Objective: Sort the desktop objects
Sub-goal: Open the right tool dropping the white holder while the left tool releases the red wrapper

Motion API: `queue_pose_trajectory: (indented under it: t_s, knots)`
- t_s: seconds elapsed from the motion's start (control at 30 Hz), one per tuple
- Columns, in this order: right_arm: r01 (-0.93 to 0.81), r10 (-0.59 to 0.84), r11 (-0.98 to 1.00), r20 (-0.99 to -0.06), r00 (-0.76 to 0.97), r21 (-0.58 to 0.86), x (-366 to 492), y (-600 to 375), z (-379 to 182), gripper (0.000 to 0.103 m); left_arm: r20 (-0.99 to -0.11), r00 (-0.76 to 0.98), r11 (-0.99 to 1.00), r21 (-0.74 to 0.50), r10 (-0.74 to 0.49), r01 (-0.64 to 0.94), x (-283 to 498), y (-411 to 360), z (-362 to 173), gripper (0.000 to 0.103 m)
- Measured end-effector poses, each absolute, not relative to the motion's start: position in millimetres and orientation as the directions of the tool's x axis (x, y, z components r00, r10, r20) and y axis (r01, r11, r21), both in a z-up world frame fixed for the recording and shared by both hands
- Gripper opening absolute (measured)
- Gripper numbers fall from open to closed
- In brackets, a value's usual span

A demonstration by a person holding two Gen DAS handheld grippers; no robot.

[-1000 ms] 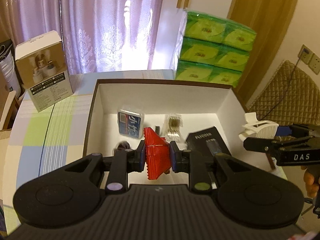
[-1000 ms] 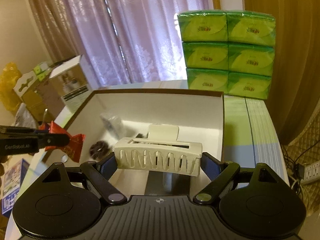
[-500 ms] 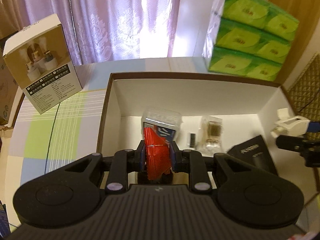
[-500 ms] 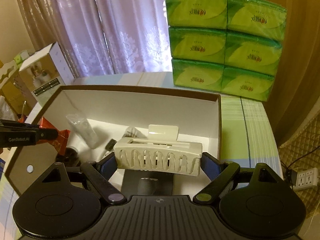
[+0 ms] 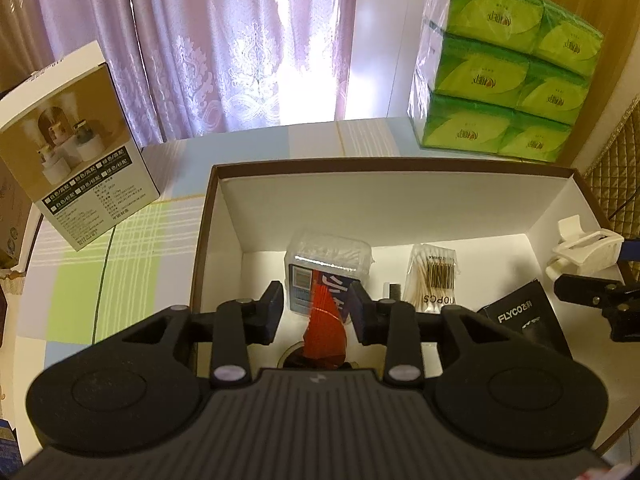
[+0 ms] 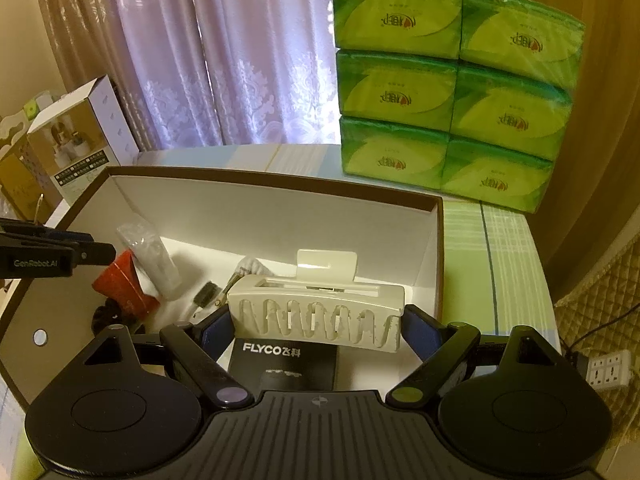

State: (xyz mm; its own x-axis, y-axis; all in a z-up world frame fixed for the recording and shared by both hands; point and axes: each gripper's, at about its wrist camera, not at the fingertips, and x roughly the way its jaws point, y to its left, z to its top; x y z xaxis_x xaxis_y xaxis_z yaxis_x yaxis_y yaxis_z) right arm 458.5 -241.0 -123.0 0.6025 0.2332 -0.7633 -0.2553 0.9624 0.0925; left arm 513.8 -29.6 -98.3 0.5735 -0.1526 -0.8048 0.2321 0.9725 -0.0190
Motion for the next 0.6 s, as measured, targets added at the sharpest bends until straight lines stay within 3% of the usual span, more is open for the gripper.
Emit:
queue_pose_trajectory:
  t_s: [0.43, 0.6]
  knots:
    - [-0.248, 0.205, 0.967, -0.766, 0.610, 0.061, 473.2, -228.8, -134.8, 0.085, -0.781, 0.608, 0.974, -0.003, -0.143, 0.226, 523.2, -33.0, -87.6, 0.039]
    - [-0.234, 0.207, 0.970, -0.718, 0.664, 0.063, 476.9, -228.2, -134.3, 0.086, -0.780, 0.608, 0.973, -0.006, -0.149, 0.231, 522.8, -36.0, -88.5, 0.044]
